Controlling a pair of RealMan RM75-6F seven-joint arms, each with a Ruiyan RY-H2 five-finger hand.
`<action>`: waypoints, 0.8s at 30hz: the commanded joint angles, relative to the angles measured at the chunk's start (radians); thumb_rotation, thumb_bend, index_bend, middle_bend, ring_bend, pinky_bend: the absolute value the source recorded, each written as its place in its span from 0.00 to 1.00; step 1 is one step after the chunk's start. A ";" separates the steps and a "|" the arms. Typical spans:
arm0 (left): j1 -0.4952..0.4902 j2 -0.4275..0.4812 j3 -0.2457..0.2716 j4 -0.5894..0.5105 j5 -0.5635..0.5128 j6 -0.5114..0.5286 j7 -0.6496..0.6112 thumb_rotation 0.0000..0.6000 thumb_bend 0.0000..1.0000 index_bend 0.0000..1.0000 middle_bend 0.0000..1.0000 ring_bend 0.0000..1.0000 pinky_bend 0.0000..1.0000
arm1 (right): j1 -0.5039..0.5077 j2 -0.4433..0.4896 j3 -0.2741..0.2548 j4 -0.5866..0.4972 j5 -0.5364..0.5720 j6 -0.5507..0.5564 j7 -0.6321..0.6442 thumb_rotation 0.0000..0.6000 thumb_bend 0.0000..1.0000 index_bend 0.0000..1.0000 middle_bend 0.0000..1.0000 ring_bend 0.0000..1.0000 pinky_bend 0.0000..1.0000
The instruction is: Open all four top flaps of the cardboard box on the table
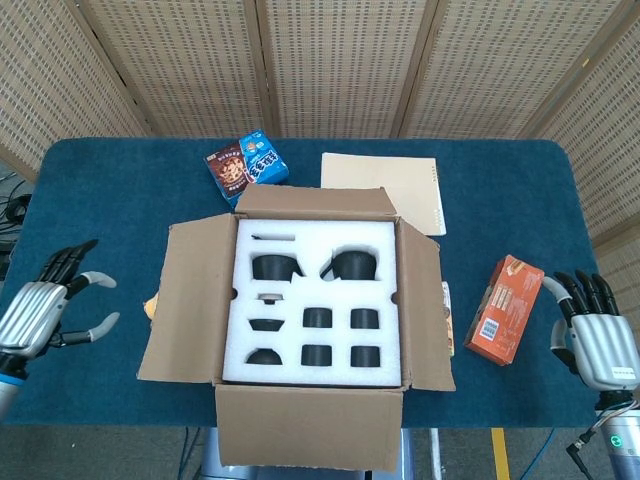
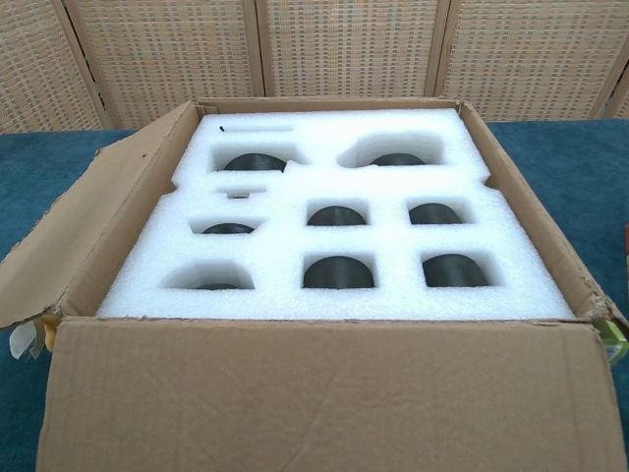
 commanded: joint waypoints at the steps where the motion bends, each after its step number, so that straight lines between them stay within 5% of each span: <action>1: 0.062 -0.044 -0.018 0.041 -0.036 0.061 0.068 0.53 0.30 0.35 0.00 0.00 0.00 | 0.003 -0.007 0.002 0.002 0.010 -0.006 -0.018 1.00 0.82 0.14 0.12 0.00 0.00; 11: 0.202 -0.119 -0.012 0.070 -0.001 0.189 0.165 0.57 0.30 0.35 0.00 0.00 0.00 | -0.001 -0.038 0.000 0.021 0.014 0.006 -0.047 1.00 0.82 0.14 0.12 0.00 0.00; 24: 0.270 -0.138 -0.021 0.056 0.083 0.234 0.185 0.58 0.30 0.35 0.00 0.00 0.00 | -0.015 -0.063 -0.001 0.047 -0.008 0.044 -0.028 1.00 0.82 0.14 0.12 0.00 0.00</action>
